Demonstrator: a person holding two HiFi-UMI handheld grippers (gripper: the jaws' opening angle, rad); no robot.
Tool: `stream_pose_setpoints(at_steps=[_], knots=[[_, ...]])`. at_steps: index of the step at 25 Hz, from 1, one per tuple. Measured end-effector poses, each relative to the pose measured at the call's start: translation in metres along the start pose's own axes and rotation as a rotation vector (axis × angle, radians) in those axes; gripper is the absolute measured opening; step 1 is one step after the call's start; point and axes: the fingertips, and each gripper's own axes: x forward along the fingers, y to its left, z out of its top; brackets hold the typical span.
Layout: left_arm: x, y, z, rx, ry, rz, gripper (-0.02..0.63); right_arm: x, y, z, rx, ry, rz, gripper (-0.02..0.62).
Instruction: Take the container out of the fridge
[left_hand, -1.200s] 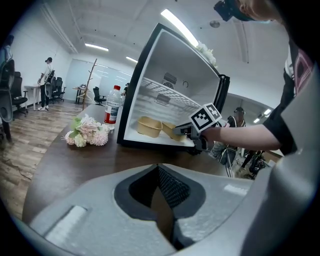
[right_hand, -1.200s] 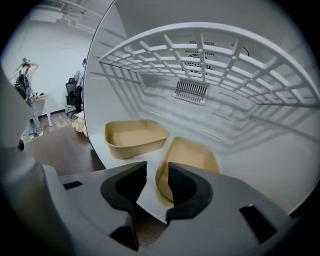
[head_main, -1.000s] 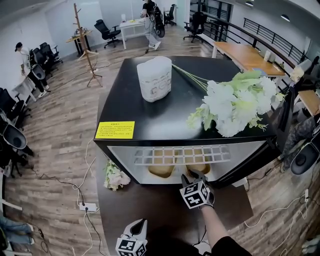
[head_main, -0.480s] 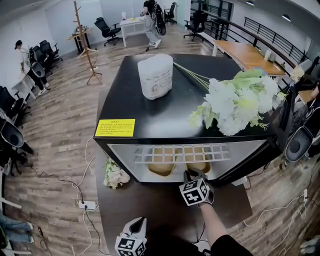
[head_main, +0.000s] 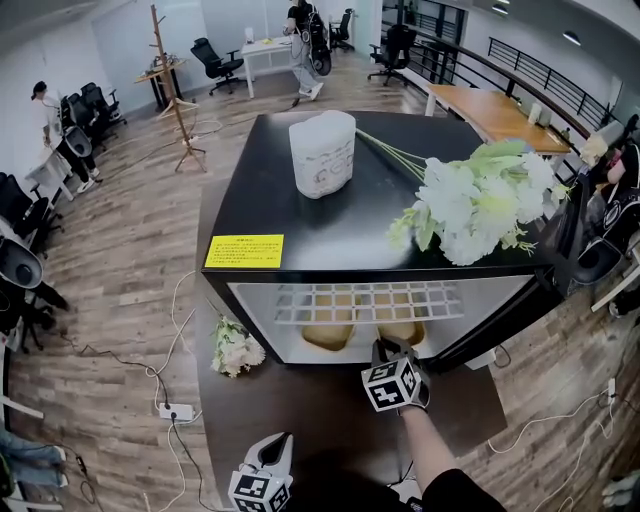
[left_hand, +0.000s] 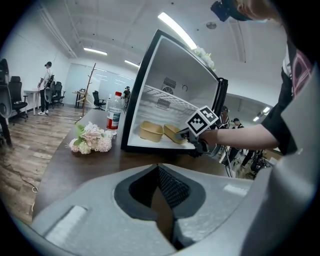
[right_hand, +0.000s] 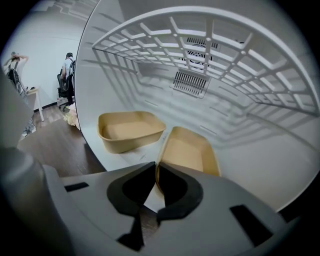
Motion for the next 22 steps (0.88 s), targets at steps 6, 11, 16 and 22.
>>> stream_pose_setpoints(at_steps=[6,11,16,22], knots=[[-0.003,0.002,0.002,-0.004,-0.014,-0.009,0.008,-0.013,-0.001,0.003,0.002,-0.031,-0.035,0.034],[-0.008,-0.003,0.003,0.002,-0.027,-0.024,0.008,-0.029,0.005,0.0,0.007,-0.041,-0.042,0.032],[-0.013,-0.007,0.002,0.018,-0.043,-0.04,0.009,-0.045,0.013,-0.006,0.005,-0.042,-0.043,0.034],[-0.02,-0.01,0.0,0.036,-0.056,-0.048,0.008,-0.064,0.024,-0.017,-0.004,-0.039,-0.042,0.034]])
